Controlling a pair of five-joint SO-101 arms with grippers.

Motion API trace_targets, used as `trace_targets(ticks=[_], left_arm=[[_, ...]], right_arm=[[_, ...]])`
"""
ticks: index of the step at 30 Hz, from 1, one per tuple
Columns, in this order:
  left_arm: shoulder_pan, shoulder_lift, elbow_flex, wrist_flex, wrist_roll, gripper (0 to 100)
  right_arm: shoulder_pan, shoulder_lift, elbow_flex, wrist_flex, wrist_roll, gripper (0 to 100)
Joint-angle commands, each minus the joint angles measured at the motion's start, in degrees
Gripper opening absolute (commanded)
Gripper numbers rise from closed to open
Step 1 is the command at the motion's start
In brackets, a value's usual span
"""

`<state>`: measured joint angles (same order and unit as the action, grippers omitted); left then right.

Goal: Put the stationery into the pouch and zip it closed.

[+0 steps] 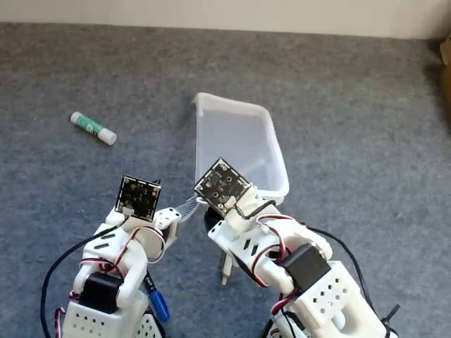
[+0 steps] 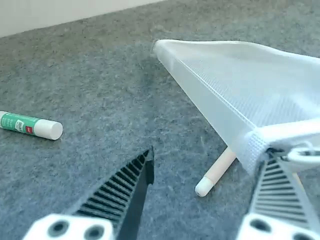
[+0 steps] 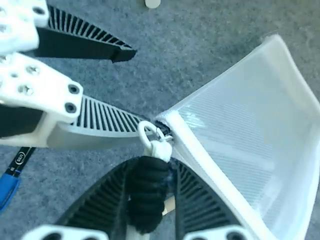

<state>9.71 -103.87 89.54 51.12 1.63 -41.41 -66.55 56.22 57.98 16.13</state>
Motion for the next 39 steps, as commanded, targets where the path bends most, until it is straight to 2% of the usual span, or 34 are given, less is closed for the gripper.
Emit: trace_targets(ticks=[1, 4, 8, 11, 15, 18, 22, 27, 35, 39], left_arm=[[1.19, -0.31, -0.75, -1.05, -0.53, 30], [1.19, -0.4, -0.92, -1.14, -0.53, 30], [1.19, -0.48, -0.92, -1.32, -0.79, 22], [1.19, -0.48, -1.01, -1.32, -0.88, 19], [1.1, -0.57, -1.54, -1.23, -0.88, 19], [0.92, -0.57, -2.68, -0.97, -0.88, 13], [-2.95, -0.57, -3.56, -1.23, -0.88, 6], [-6.81, -0.57, -4.44, -0.97, -0.88, 2], [-11.3, -0.57, -6.37, -0.7, -0.79, 1], [-13.58, -0.66, -8.66, 2.9, -0.62, 1]], right_arm=[[-1.19, -4.79, -0.66, 0.48, -0.62, 0.4], [-1.27, -8.13, -0.48, 0.57, -0.44, 0.4], [-2.33, -9.63, -0.4, 0.66, -0.44, 0.4], [-3.65, -9.63, -0.4, 0.66, -0.35, 0.4], [-3.3, -10.07, -0.4, 0.66, -0.44, 0.4], [-1.89, -10.07, -0.4, 0.66, -0.44, 0.4], [2.07, -10.07, -0.84, 0.66, -0.44, 0.4], [4.79, -10.07, -0.84, 0.66, -0.35, 0.4], [9.19, -10.07, -0.84, 0.66, -0.35, 0.4], [10.51, -10.07, -0.84, 0.48, -0.35, 0.4]])
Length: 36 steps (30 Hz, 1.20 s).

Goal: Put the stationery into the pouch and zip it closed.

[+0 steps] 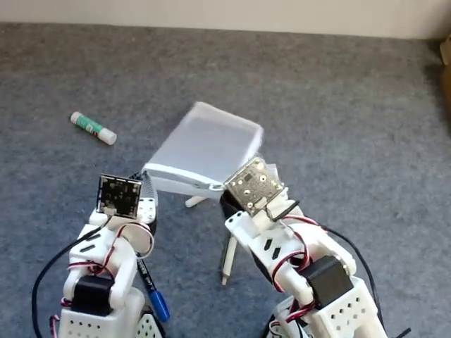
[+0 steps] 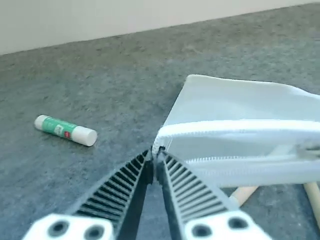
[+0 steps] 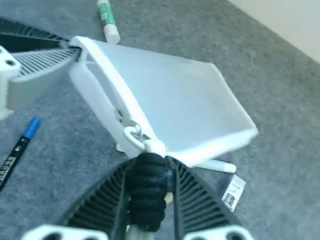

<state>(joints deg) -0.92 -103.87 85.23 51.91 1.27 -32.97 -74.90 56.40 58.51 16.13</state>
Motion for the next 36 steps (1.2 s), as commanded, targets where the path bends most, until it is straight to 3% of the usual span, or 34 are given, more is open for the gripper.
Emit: trace_targets(ticks=[1, 20, 28, 36], left_arm=[[-3.21, -0.66, -4.97, 3.08, -0.26, 1], [-3.3, -0.66, -4.88, 4.4, -0.44, 2], [0.04, -0.57, -1.19, 4.4, -0.18, 27], [3.82, -0.4, -0.75, 4.13, -0.44, 25]], right_arm=[[2.07, -1.71, -1.01, -0.04, -0.35, 0.4], [3.65, -1.8, -2.15, 0.57, -0.7, 0.4], [3.38, -1.8, -9.19, 9.45, -0.35, 0.4], [-6.64, -1.8, -10.07, 14.64, 2.46, 0.4]])
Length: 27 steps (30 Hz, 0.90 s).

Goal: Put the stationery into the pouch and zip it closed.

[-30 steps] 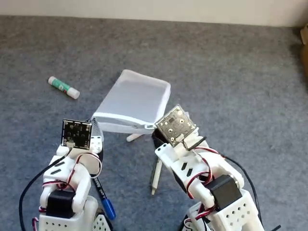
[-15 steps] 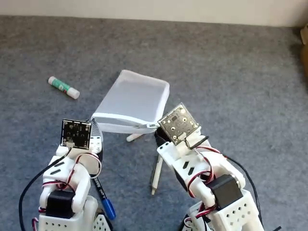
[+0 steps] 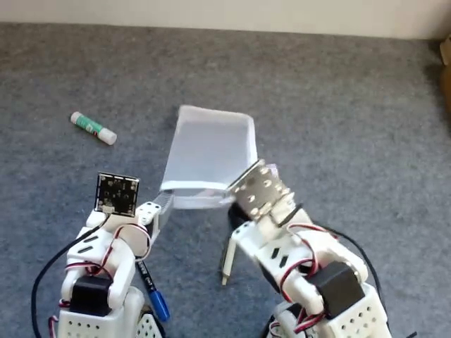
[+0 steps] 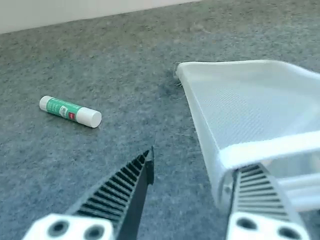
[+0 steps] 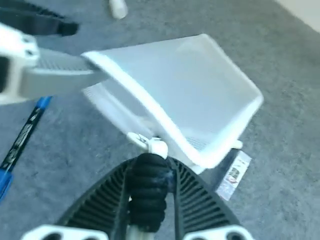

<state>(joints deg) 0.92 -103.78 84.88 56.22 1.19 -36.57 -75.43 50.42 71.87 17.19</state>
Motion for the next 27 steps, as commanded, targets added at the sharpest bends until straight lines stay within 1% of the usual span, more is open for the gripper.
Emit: trace_targets(ticks=[1, 4, 6, 11, 14, 17, 20, 23, 25, 27], left_arm=[[1.98, -0.48, -0.31, -0.18, -0.35, 25], [2.33, -0.48, 1.27, -0.26, -0.44, 25], [2.68, -0.48, 1.71, -0.26, -2.81, 24], [7.96, -0.48, 2.77, -0.18, -8.18, 10], [9.8, -0.48, 2.15, 0.09, -9.23, 1], [9.1, -0.48, 0.13, 0.18, -8.97, 1], [8.66, -0.48, -3.82, 1.85, -8.18, 1], [8.57, -0.48, -9.01, 4.84, -3.96, 1], [6.81, -0.4, -12.35, 6.51, -2.73, 1], [4.35, -0.4, -14.99, 6.86, -2.73, 1]], right_arm=[[-3.21, -1.27, -4.18, 1.45, 1.41, 0.4], [-3.3, -1.27, -4.18, 1.45, 1.41, 0.4], [-3.3, -1.98, -4.18, 1.45, 1.41, 0.4], [-3.3, -9.27, -4.0, 1.45, 1.41, 0.4], [-3.3, -13.14, -3.74, 1.36, 1.41, 0.4], [-3.3, -14.37, -3.74, 1.27, 1.41, 2.6], [-3.3, -14.29, -3.74, 0.92, -1.32, 10.7], [-3.21, -14.29, -3.74, 0.92, -2.99, 18.6], [-3.21, -14.29, -3.65, 1.01, -2.99, 20.7], [-3.21, -14.29, -3.65, 1.1, -2.99, 20.7]])
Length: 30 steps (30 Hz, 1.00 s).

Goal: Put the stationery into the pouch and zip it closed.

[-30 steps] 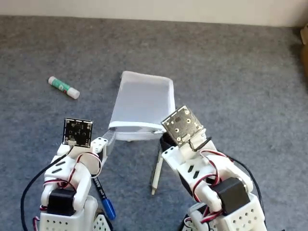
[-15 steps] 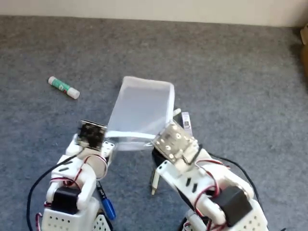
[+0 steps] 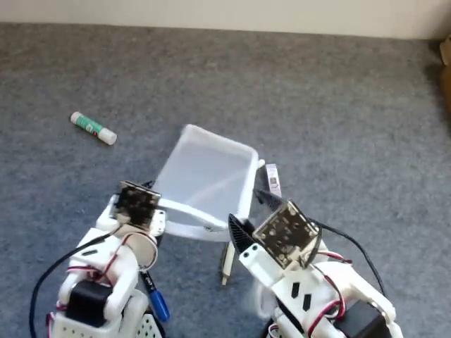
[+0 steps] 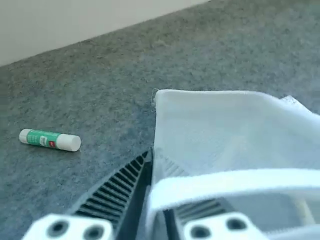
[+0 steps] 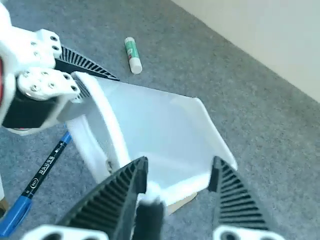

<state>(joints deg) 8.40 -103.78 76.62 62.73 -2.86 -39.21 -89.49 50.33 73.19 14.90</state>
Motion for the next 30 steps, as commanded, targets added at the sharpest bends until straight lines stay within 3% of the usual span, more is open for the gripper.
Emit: trace_targets(ticks=[1, 10, 21, 27, 30], left_arm=[[-4.35, -0.4, -7.78, 0.44, 1.41, 1], [-17.01, -0.31, -19.03, 0.97, 2.46, 1], [-35.47, -0.22, -26.86, 9.23, 2.2, 1], [-45.05, -0.22, -25.98, 10.46, 2.2, 1], [-51.91, -0.22, -25.71, 10.55, 2.37, 1]], right_arm=[[-0.57, -0.22, -3.56, -0.22, -0.7, 20.8], [-0.48, -0.22, -3.56, -0.4, -0.7, 20.9], [-0.57, 0.04, -3.47, -0.92, -2.2, 20.7], [-0.75, 12.0, -3.82, -3.21, -3.6, 20.6], [-0.66, 20.44, -3.91, -6.11, -7.91, 20.6]])
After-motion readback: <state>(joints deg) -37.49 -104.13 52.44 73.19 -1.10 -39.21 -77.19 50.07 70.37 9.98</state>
